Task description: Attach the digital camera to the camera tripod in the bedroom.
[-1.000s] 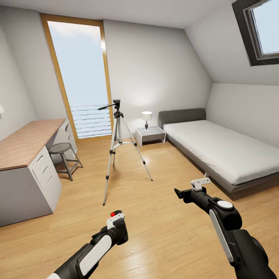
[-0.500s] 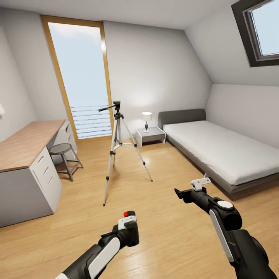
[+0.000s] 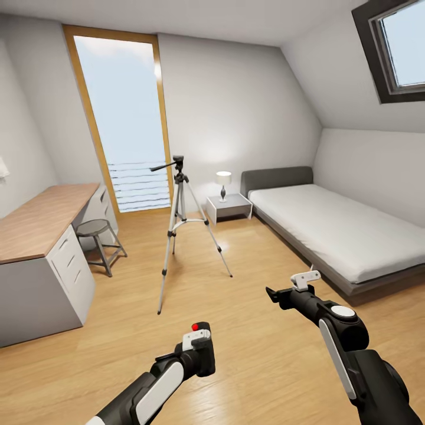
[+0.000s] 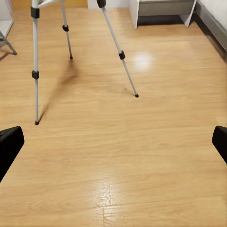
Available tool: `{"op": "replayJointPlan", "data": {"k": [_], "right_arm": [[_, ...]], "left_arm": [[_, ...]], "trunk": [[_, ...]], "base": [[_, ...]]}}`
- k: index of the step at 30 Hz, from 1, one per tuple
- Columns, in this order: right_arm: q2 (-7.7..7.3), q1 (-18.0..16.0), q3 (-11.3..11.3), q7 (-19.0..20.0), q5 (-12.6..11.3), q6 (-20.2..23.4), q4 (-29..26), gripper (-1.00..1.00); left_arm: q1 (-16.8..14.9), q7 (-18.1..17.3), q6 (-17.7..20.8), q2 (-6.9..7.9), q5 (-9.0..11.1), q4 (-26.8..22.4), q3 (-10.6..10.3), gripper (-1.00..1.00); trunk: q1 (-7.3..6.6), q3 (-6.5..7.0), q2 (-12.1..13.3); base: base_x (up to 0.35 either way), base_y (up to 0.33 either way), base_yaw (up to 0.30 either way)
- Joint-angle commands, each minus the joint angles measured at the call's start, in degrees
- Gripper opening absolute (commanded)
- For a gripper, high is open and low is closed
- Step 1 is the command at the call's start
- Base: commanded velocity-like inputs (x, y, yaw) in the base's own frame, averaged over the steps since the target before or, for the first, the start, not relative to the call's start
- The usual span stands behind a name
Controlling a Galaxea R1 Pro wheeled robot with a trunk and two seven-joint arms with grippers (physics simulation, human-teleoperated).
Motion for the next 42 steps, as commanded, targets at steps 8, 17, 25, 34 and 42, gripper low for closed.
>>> {"op": "replayJointPlan", "data": {"k": [8,17,25,34,42], "right_arm": [[0.20,-0.4,0.0,0.1,0.0,3.0,-0.1,1.00],[0.18,-0.4,-0.1,0.1,0.0,3.9,-0.1,1.00],[0.04,-0.4,-0.1,0.1,0.0,4.0,-0.1,1.00],[-0.02,-0.3,-0.2,2.1,0.0,4.0,-0.1,1.00],[-0.02,-0.3,-0.2,3.0,0.0,4.0,-0.1,1.00]], "left_arm": [[-0.1,0.7,-0.3,0.59,0.5,0.1,2.3,-1.00],[-0.1,0.8,-0.5,0.67,0.4,0.4,3.1,-1.00],[-0.1,0.8,-0.5,0.76,0.4,0.4,3.2,-1.00],[0.5,0.6,-1.1,1.60,0.8,0.9,4.9,-1.00],[0.5,0.6,-1.1,1.60,0.8,0.9,4.9,-1.00]], "trunk": [[-1.09,0.81,1.9],[-1.09,0.81,1.9],[-1.09,0.81,1.9],[-1.09,0.81,1.9],[-1.09,0.81,1.9]], "base": [[0.000,0.000,-0.098],[0.183,-0.015,-0.243],[0.310,-0.080,-0.071],[0.111,-0.038,-0.006],[0.008,0.000,0.000]]}}
